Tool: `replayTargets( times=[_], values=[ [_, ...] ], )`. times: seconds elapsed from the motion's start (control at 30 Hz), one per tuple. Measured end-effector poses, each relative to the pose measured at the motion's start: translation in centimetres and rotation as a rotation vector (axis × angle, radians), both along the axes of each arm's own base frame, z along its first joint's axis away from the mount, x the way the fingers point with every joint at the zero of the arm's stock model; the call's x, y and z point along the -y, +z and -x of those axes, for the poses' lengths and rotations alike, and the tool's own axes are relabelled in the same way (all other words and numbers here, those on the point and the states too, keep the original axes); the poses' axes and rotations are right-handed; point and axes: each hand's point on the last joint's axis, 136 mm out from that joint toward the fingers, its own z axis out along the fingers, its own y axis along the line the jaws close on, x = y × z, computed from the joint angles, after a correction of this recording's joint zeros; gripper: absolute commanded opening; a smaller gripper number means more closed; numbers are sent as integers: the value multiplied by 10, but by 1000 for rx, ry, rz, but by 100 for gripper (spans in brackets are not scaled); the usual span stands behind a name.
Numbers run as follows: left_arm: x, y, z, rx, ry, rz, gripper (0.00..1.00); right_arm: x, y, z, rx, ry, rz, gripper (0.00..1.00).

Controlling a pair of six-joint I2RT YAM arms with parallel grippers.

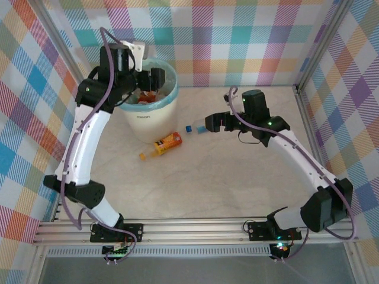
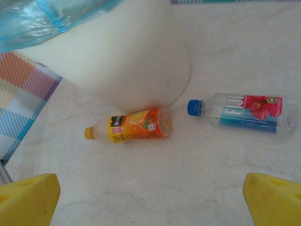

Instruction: Put the plastic bottles in the bin

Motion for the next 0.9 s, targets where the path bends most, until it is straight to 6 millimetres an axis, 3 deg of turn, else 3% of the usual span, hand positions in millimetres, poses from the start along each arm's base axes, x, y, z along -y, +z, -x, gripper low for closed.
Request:
replayTargets(
  times=[0.23,0.57,0.9],
  values=[
    [37,-6,29,50,-138,-3,79,-4,-18,-34,-24,-13,73,96],
    [107,-58,90,25,-462,13,80,7,-54,-74,-76,-41,142,89],
    [144,-77,106,12,-609,28,80,15,-80,-120,-115,-72,166,90]
  ],
)
